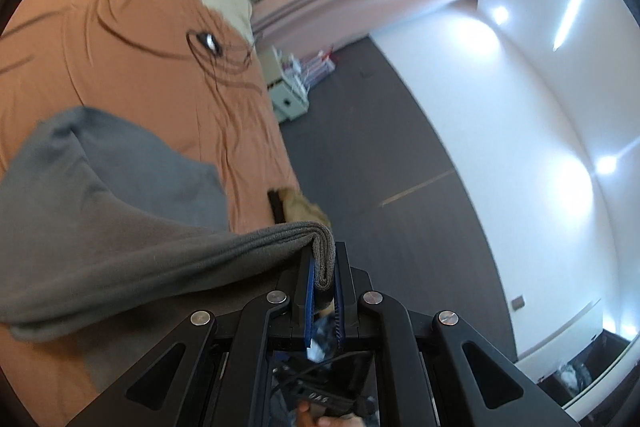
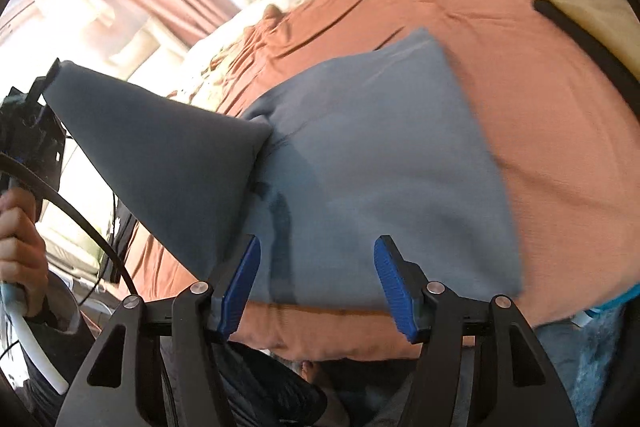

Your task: Fold small clothes

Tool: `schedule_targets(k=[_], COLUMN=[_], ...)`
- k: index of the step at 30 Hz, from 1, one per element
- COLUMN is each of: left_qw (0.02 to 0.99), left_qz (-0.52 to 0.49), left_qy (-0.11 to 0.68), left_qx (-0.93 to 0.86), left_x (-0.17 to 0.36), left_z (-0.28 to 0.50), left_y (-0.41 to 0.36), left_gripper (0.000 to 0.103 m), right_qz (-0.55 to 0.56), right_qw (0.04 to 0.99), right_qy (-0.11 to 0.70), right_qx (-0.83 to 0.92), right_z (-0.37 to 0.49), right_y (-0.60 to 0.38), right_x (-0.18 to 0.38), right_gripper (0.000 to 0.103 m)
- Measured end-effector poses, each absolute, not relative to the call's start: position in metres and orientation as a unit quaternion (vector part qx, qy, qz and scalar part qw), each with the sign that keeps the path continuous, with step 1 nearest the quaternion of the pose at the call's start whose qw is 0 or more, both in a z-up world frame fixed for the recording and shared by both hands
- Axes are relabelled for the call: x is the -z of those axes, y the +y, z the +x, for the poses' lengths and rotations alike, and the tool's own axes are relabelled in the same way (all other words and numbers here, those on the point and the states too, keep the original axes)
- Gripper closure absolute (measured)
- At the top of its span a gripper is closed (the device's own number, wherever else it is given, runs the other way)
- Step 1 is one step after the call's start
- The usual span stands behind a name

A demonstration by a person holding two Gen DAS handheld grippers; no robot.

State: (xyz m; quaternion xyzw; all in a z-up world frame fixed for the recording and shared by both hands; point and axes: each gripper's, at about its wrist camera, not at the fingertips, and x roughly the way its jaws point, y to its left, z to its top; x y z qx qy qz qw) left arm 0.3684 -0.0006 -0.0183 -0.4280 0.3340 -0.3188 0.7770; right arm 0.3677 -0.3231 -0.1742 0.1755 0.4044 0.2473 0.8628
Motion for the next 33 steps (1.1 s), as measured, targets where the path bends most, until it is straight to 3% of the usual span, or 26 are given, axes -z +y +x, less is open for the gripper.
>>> schedule_targets(k=[16,17,19,21,23,33], left_qw=[0.732,0.730,0.721,0.719,0.729,0.741], left_qz=[-0.313,-0.311,-0.322,-0.336,-0.341,-0.387], left_qy=[0.513,0.519,0.523,0.515,0.504,0.508], left_qx=[0.322,0.318,0.323,0.324,0.313,0.207], left_x=[0.109,0.113,0.118,0.119,0.116,0.142], left_z=[0.403,0.405,0.406,0.404,0.398,0.362], left_y=[-0.145,-0.146,-0.145,-0.137,-0.124,-0.025], left_gripper=[0.095,0.091,0.069,0.032,0.021,0.018], right_qz=[0.191,0.189,0.185,0.180,0.169,0.096], right_qw=[0.859,0.858,0.857,0.855,0.855,0.870], right_qy=[0.427,0.429,0.433,0.436,0.439,0.432], right_qx=[-0.208,-0.209,-0.211,-0.215,-0.220,-0.218], right_z=[0.331,0.329,0.332,0.336,0.338,0.363], right_y=[-0.373,-0.371,-0.368,-0.364,-0.358,-0.328], right_x=[0.173,0.173,0.174,0.174,0.172,0.162], right_gripper=[0.045,0.045,0.045,0.045,0.046,0.046])
